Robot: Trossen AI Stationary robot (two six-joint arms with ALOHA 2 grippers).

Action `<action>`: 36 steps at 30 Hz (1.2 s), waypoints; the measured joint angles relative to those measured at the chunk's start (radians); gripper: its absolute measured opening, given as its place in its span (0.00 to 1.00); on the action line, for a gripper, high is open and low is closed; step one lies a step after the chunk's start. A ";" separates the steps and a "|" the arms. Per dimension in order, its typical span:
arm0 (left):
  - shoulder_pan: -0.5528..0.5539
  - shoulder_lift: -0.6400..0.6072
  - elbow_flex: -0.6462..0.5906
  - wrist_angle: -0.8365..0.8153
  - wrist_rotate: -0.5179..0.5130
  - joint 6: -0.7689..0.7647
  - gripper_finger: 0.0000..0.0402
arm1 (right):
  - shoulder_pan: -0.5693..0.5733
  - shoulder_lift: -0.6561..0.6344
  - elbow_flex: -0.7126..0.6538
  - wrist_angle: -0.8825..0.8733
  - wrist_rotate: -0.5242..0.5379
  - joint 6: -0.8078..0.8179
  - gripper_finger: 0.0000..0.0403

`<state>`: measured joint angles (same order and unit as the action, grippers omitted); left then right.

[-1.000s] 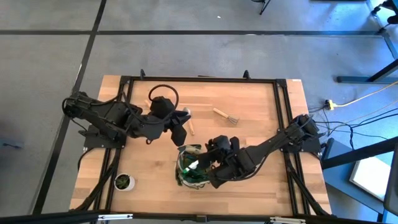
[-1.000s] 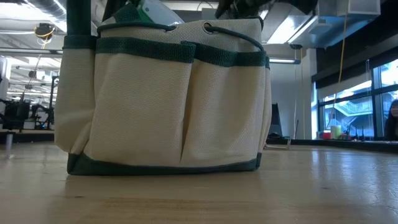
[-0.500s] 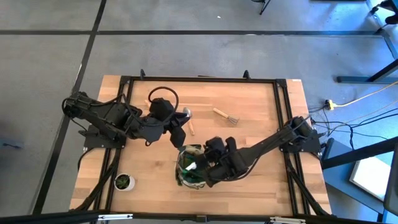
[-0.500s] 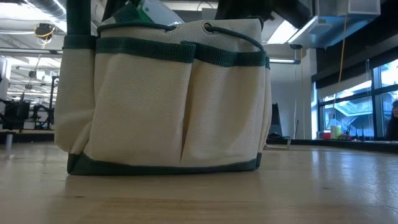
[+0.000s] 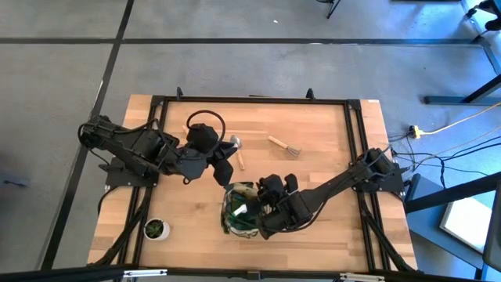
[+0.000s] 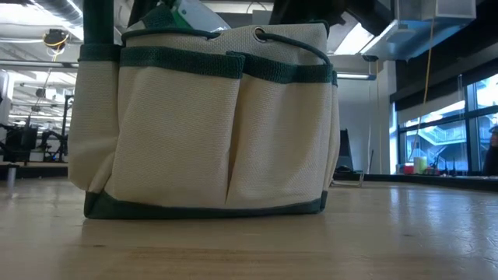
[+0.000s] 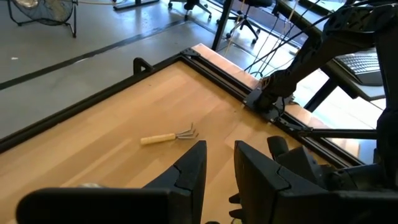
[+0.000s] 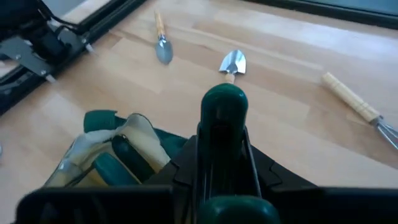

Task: Pick & Place Garden tools in Gardening bag
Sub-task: Put the green fruit pruner into the gardening bag

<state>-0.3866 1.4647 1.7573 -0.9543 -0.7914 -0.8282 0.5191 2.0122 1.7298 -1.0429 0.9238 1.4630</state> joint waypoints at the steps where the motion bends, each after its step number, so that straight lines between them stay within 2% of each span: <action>1: 0.000 0.000 0.000 0.000 0.000 0.000 0.19 | 0.000 0.004 0.000 0.000 0.006 0.009 0.16; 17: 0.000 -0.001 0.000 -0.030 0.000 -0.012 0.19 | 0.034 0.026 -0.084 -0.020 -0.034 0.214 0.16; 31: 0.000 -0.001 0.000 -0.046 0.000 -0.023 0.19 | 0.013 0.032 -0.086 0.047 -0.030 0.174 0.16; 36: 0.000 -0.001 0.000 -0.051 0.000 -0.023 0.19 | 0.002 0.073 -0.086 0.057 -0.085 0.167 0.16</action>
<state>-0.3862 1.4639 1.7573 -1.0048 -0.7914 -0.8513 0.5213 2.0849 1.6440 -0.9858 0.8392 1.6301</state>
